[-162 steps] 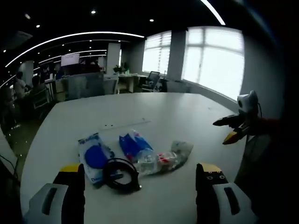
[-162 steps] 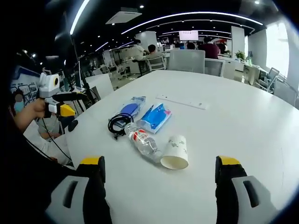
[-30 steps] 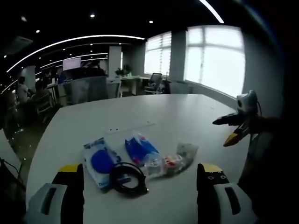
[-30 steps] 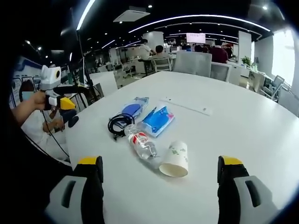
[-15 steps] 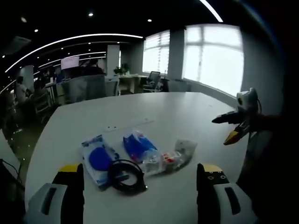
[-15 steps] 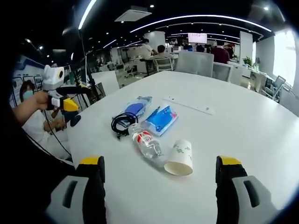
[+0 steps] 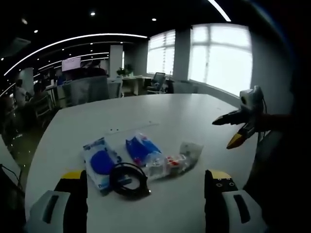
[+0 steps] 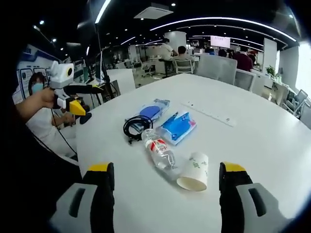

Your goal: Arrange the tabletop items into an orderly group along one side of the table until the central work area is clear of visible clutter.

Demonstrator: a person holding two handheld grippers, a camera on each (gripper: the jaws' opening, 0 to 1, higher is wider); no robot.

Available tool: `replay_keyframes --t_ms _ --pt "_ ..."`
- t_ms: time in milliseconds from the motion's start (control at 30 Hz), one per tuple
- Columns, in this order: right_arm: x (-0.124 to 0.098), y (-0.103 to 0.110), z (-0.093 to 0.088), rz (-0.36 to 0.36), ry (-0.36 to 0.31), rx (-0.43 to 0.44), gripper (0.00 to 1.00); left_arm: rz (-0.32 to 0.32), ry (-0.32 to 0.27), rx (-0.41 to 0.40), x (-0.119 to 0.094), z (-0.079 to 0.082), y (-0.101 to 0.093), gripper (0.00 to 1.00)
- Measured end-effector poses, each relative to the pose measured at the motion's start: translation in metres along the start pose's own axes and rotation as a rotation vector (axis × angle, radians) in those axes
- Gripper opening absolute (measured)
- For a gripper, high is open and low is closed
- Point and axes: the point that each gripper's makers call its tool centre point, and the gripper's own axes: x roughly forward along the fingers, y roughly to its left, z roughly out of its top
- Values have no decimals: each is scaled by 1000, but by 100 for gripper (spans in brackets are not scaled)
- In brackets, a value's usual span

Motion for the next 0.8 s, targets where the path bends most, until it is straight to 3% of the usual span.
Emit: replay_keyframes --t_ms 467,800 --pt "14 5 18 47 -14 -28 82 33 -9 -20 -4 -2 7 98" --pt "24 10 47 64 -49 -62 80 66 -29 -36 -11 1 16 96"
